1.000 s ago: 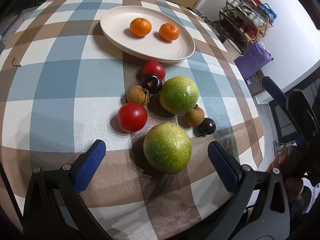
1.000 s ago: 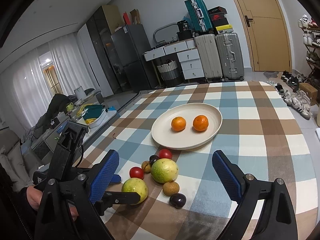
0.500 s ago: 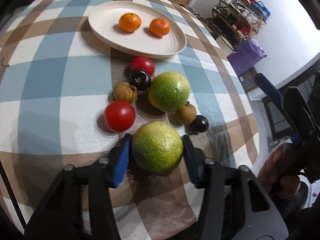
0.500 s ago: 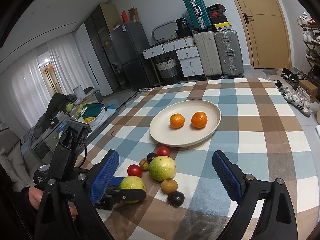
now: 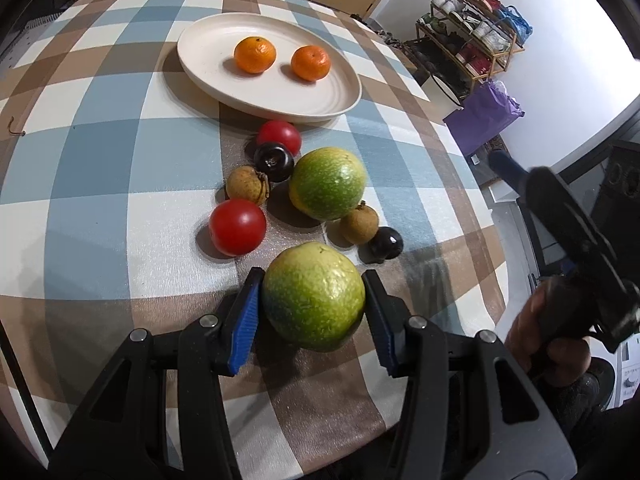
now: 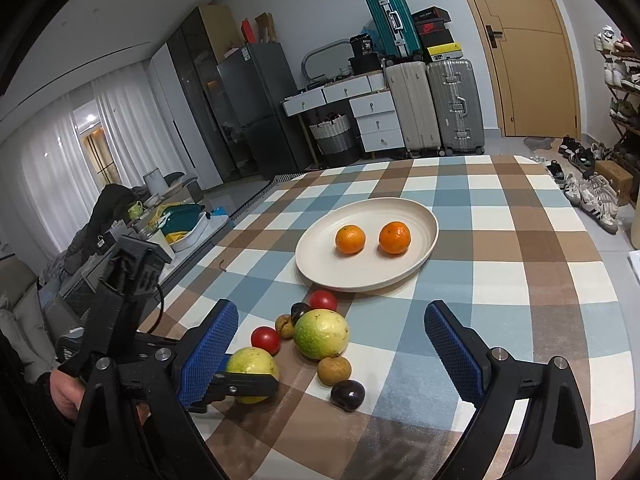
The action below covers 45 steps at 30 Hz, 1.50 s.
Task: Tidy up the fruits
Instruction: 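Grasp the green pomelo with the left gripper while the right gripper grasps a green guava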
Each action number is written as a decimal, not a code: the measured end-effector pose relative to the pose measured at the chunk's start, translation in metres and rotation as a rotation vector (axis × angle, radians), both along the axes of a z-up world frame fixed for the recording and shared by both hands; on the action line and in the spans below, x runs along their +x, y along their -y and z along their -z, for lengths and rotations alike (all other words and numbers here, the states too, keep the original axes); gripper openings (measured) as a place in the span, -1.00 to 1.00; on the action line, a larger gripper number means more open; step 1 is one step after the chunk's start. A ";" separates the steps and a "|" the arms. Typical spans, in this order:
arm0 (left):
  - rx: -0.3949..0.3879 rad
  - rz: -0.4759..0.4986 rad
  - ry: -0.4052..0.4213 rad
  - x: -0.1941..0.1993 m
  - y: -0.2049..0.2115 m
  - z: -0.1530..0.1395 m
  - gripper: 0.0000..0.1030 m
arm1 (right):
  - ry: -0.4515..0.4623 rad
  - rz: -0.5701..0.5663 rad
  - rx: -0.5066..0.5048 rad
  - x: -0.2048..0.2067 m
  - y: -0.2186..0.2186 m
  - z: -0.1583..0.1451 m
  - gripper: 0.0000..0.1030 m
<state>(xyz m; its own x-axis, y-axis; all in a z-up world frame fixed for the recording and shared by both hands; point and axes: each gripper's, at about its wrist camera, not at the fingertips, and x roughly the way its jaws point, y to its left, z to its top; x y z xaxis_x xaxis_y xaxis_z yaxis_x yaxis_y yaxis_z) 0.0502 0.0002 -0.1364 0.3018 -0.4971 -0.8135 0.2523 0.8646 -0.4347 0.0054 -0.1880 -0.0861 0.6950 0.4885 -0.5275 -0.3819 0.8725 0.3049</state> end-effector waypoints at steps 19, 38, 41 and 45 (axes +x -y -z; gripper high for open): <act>-0.063 -0.029 0.142 -0.008 -0.041 -0.047 -0.11 | -0.137 -0.054 -0.029 0.032 -0.024 0.036 0.87; -0.091 -0.045 0.120 0.012 -0.055 -0.036 -0.11 | -0.249 -0.126 -0.055 0.068 -0.053 0.075 0.65; -0.090 -0.044 0.119 0.015 -0.055 -0.035 -0.11 | -0.269 -0.125 -0.055 0.072 -0.053 0.080 0.62; -0.089 -0.045 0.116 0.016 -0.055 -0.035 -0.11 | -0.266 -0.134 -0.039 0.075 -0.052 0.081 0.48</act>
<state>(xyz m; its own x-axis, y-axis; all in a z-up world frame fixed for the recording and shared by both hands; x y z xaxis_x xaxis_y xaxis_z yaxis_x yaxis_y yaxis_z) 0.0660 0.0547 -0.1018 0.4145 -0.5498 -0.7252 0.2670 0.8353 -0.4807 0.0801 -0.1355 -0.1669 0.4604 0.5423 -0.7028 -0.4061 0.8327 0.3765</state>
